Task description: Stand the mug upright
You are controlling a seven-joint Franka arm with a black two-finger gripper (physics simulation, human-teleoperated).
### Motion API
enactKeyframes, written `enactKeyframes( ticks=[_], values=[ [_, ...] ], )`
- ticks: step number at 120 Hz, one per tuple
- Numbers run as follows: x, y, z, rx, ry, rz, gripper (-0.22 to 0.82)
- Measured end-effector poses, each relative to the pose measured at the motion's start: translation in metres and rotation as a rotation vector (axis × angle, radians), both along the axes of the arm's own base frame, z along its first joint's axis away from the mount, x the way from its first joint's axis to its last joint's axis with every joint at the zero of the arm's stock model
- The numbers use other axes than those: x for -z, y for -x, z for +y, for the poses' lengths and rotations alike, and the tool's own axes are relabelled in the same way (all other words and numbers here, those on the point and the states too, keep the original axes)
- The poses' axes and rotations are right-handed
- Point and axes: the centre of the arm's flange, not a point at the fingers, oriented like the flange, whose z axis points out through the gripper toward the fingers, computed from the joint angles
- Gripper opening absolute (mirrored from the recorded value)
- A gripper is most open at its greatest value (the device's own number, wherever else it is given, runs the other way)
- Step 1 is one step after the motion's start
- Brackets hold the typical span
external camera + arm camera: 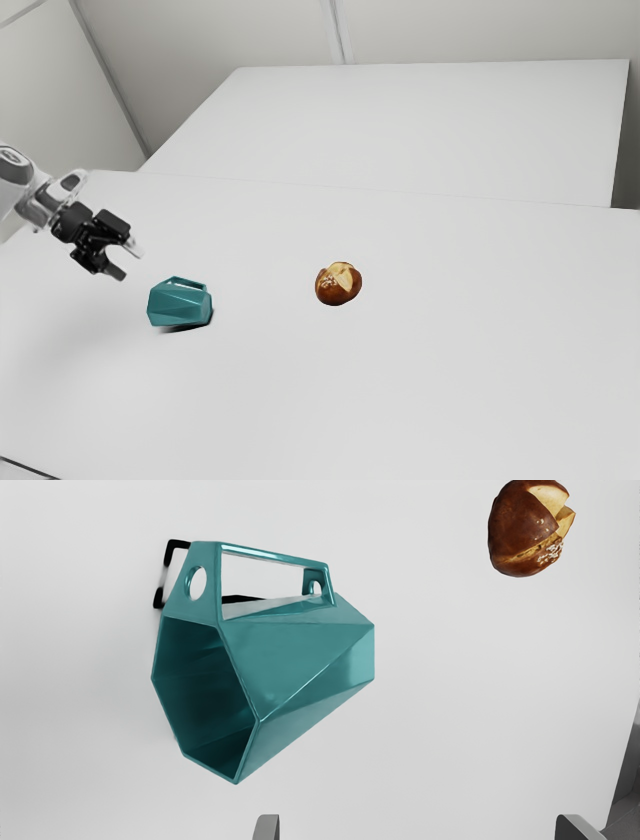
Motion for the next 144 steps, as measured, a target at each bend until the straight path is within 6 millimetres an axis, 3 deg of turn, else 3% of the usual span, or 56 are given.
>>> enactKeyframes(
  ticks=[32, 62, 83, 88, 103, 113, 127, 144],
  values=[
    [0.058, 0.004, 0.007, -0.013, 0.078, -0.026, 0.60],
    [0.093, -0.005, 0.005, -0.041, 0.152, -0.090, 0.60],
    [0.104, -0.001, -0.002, -0.037, 0.188, -0.112, 0.59],
    [0.107, 0.001, -0.004, -0.037, 0.202, -0.113, 0.54],
    [0.108, 0.002, -0.007, -0.029, 0.222, -0.129, 0.21],
    [0.107, 0.002, -0.007, -0.023, 0.228, -0.141, 0.06],
    [0.102, -0.001, -0.007, -0.013, 0.228, -0.162, -0.06],
    [0.098, -0.002, -0.008, -0.002, 0.227, -0.179, -0.12]
  ],
)
